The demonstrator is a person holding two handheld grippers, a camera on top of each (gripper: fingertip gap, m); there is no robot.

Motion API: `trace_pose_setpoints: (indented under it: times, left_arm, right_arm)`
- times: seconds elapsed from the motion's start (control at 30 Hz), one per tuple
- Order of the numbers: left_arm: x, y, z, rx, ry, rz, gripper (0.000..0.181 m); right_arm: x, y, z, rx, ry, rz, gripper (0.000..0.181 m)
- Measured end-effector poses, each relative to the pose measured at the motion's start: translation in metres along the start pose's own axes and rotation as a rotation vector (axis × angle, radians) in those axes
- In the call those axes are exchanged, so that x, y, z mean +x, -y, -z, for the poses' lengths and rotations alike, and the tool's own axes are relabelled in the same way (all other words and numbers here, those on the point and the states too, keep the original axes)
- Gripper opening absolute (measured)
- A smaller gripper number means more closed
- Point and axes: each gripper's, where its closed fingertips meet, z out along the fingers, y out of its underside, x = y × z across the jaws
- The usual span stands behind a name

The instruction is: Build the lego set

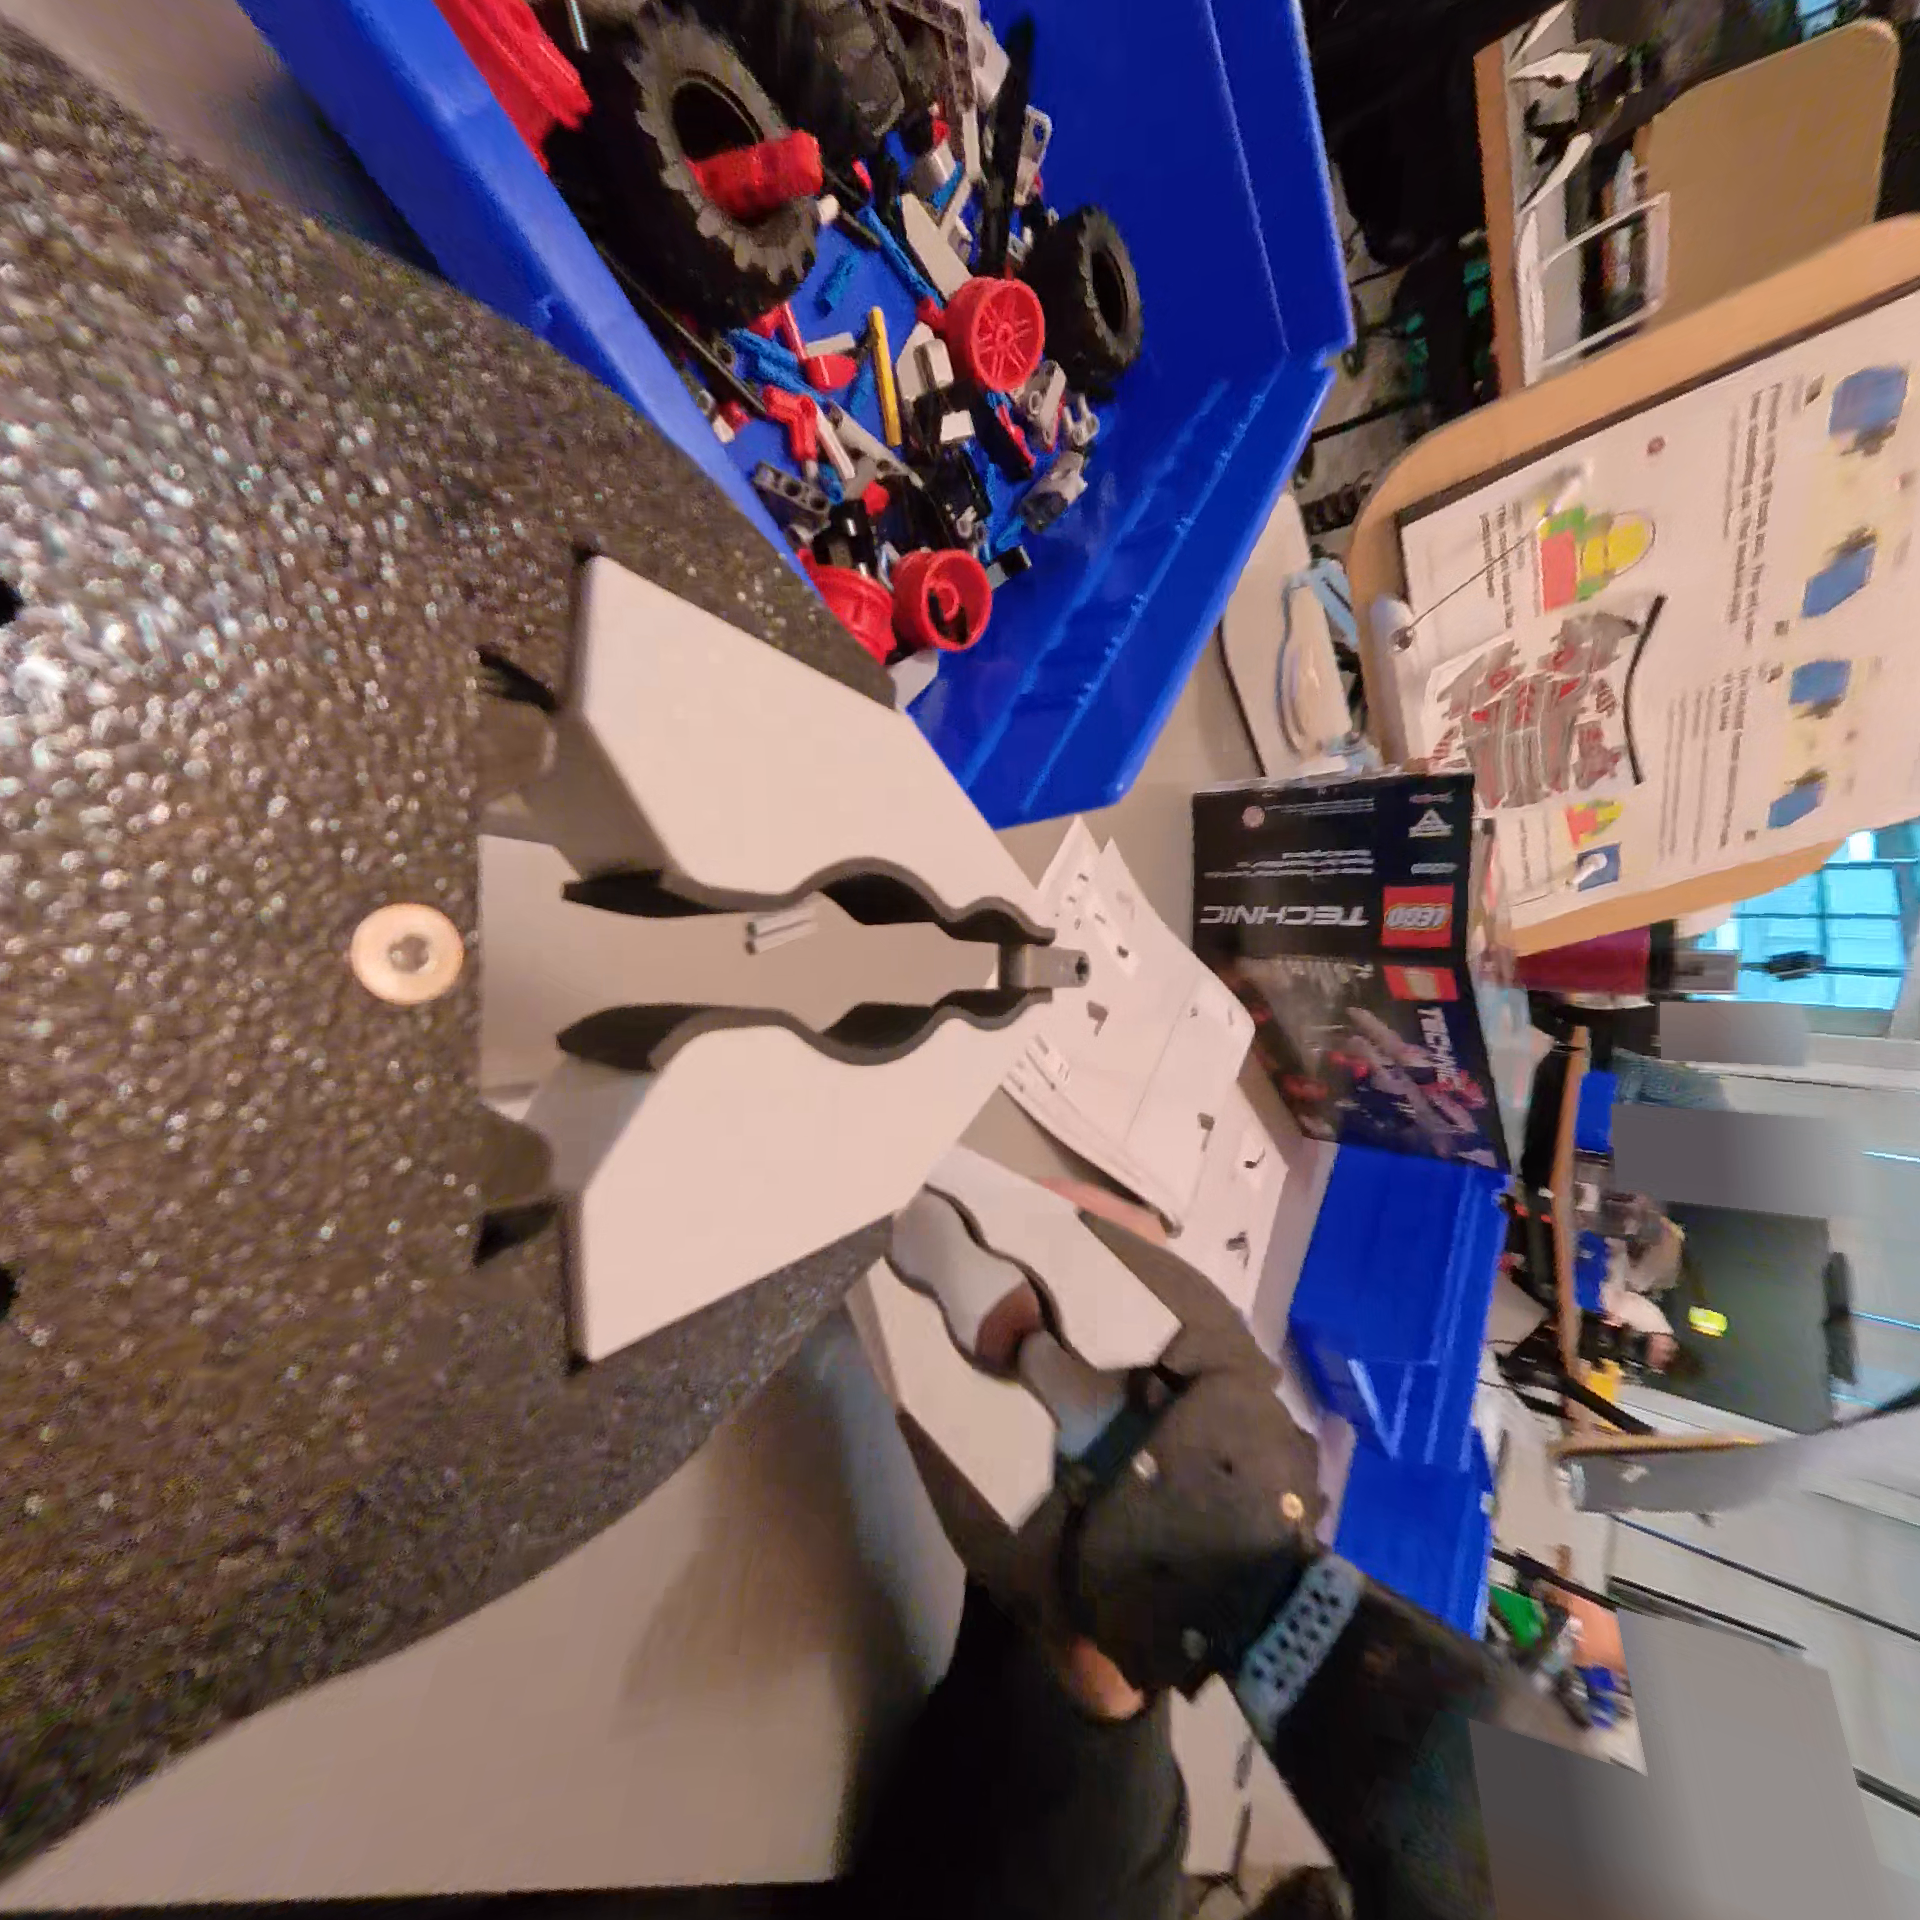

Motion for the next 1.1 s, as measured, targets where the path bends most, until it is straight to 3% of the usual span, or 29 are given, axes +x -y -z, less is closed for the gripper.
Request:
trace_pose_setpoints:
  times: [0.07,0.2,0.3,0.37,0.53,0.73,0.87,1.1]
  left_arm:
    - [-0.004,0.000,0.001,0.049,-0.019,0.036,0.006]
    - [-0.006,-0.012,0.004,0.053,-0.057,0.056,0.006]
    - [-0.007,-0.019,0.009,0.054,-0.072,0.063,0.006]
    - [-0.010,-0.019,0.011,0.078,-0.082,0.093,0.006]
    - [-0.006,-0.015,0.011,0.126,-0.140,0.115,0.006]
    - [-0.004,-0.013,0.010,0.146,-0.165,0.111,0.006]
    - [-0.007,-0.011,0.011,0.161,-0.153,0.124,0.005]
    - [-0.006,-0.010,0.012,0.170,-0.161,0.139,0.006]
  right_arm:
    - [0.012,-0.009,-0.017,-0.099,-0.031,0.129,0.008]
    - [0.025,-0.013,-0.037,-0.122,-0.053,0.230,0.000]
    - [0.028,-0.020,-0.048,-0.139,-0.045,0.252,0.018]
    - [0.023,-0.024,-0.053,-0.150,0.012,0.236,0.021]
    - [0.015,-0.019,-0.052,-0.129,0.148,0.178,0.021]
    - [0.023,-0.015,-0.045,-0.097,0.192,0.145,0.022]
    - [0.019,-0.023,-0.041,-0.148,0.292,0.144,0.021]
    - [0.033,-0.025,-0.049,-0.214,0.241,0.260,0.020]
